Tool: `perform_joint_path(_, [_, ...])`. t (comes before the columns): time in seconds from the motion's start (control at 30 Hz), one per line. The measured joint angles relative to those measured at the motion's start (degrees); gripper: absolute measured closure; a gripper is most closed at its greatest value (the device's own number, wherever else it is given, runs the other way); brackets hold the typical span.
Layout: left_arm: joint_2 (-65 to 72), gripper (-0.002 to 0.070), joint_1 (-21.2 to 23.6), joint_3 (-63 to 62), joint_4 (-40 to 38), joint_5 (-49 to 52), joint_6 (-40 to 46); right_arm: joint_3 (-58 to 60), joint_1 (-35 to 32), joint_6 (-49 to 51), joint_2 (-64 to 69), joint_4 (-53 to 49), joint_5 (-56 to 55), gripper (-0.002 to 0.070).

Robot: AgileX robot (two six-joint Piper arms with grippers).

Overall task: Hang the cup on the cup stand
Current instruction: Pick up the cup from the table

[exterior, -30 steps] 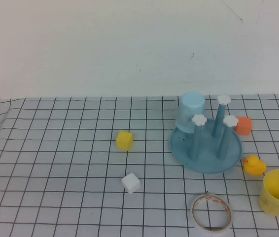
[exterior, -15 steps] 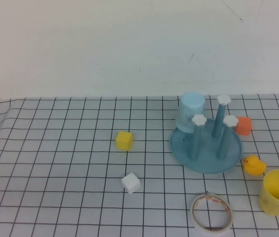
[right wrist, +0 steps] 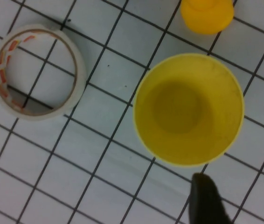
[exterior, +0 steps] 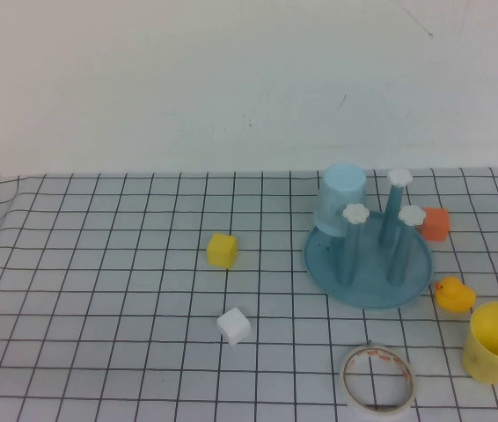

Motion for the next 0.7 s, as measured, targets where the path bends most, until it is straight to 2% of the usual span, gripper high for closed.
perform_joint_path(0.07, [0.0, 0.0676, 0.0, 0.2, -0.1, 0.1, 0.1, -1.5, 0.0, 0.0, 3.9, -0.5, -1.5, 0.035])
perform_joint_path(0.17, [0.0, 0.0676, 0.0, 0.3, -0.3, -0.1, 0.4, -2.7, 0.0, 0.0, 9.3, -2.5, -5.0, 0.0323])
perform_joint_path(0.5, [0.0, 0.0676, 0.0, 0.4, -0.6, -0.1, 0.8, -2.9, 0.0, 0.0, 21.6, -3.4, -12.0, 0.0319])
perform_joint_path(0.6, [0.0, 0.0676, 0.0, 0.4, -0.6, -0.1, 0.8, -2.9, 0.0, 0.0, 23.4, -3.4, -12.1, 0.037])
perform_joint_path(0.7, [0.0, 0.0676, 0.0, 0.4, -0.6, -0.1, 0.8, -2.9, 0.0, 0.0, 23.8, -2.3, -12.3, 0.0495])
